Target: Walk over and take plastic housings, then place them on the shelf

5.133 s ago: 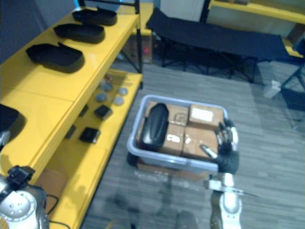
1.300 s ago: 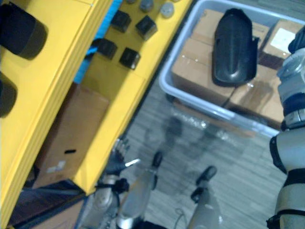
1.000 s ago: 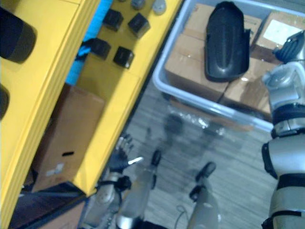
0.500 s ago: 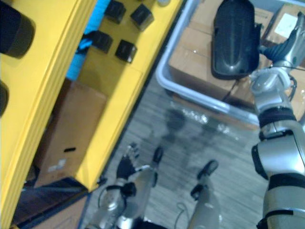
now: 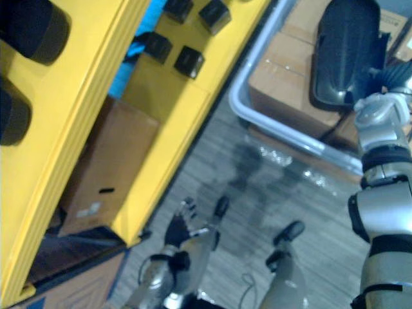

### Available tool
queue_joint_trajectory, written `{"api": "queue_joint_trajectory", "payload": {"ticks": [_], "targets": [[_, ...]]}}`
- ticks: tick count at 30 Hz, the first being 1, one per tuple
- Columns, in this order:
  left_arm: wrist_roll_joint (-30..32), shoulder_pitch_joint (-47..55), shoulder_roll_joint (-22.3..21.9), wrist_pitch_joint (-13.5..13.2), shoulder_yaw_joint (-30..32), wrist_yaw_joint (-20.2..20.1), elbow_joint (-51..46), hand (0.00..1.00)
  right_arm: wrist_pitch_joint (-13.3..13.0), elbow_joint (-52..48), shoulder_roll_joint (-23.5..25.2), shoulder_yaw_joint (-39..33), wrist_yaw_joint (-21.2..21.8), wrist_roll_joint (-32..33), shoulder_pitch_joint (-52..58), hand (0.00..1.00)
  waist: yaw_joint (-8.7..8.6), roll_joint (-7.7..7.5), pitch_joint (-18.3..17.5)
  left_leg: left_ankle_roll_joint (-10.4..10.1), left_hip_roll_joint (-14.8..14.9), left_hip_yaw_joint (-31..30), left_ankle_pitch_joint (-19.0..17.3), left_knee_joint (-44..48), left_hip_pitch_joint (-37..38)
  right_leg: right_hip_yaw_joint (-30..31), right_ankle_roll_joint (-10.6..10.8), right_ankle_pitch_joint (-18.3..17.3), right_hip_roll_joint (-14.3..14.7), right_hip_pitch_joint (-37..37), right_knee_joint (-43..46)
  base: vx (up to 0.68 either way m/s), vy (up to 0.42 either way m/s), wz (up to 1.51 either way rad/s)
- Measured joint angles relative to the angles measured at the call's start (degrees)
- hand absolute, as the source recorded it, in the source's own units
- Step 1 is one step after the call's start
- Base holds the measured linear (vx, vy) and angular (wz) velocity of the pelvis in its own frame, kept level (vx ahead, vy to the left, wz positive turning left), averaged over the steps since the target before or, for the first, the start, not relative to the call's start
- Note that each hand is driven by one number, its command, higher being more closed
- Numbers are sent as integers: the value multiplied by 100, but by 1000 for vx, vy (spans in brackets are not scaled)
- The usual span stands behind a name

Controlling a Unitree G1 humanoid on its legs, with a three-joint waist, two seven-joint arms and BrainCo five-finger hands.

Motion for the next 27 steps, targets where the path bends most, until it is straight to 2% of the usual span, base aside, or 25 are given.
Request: {"api": "queue_joint_trajectory", "payload": {"ticks": [5,8,11,14,16,23,24,27], "targets": [[-16,1,-22,-28,-24,1,8,0,268,164,-74,-205,82,115,-19,0,90,65,-46,0,-9,1,-3,3,-20,0,-1,-42,-28,-35,62,0,0,0],[-18,1,-76,-62,-31,10,69,0,289,165,-98,-203,274,116,-19,0,109,106,-75,-1,-6,-5,-4,4,-39,-1,3,-84,-34,-68,106,0,0,0],[-16,-1,-104,-69,-153,23,192,0,366,165,-123,-202,548,119,-20,0,128,179,-127,-3,-6,-20,-6,64,-139,-22,14,-103,-35,-124,121,-3,-3,1],[-15,-2,-110,-67,-205,44,207,0,526,182,-135,-203,716,196,-15,0,160,185,-131,-4,-5,-39,-7,164,-238,-29,2,-101,-32,-182,147,0,0,0],[-14,-5,-110,-64,-205,82,205,0,636,221,-206,-203,979,222,-15,0,230,211,-150,-5,-4,-49,-8,194,-249,-26,-4,-101,-33,-193,169,0,0,0],[7,-6,-109,-28,-197,153,200,0,760,219,-389,-175,1510,206,-25,0,274,243,-174,-17,-4,-101,-20,198,-263,-80,-4,-120,-32,-178,176,-15,3,2],[21,-6,-109,-19,-196,160,201,0,793,219,-437,-150,1600,205,-25,100,275,243,-174,-28,-2,-136,-27,197,-271,-111,-13,-131,-30,-169,173,-36,4,8],[28,-6,-108,21,-191,162,201,0,926,218,-493,-87,1779,180,-68,100,276,243,-174,-45,0,-154,-40,197,-272,-134,-23,-143,-27,-144,154,-24,3,4]]}}
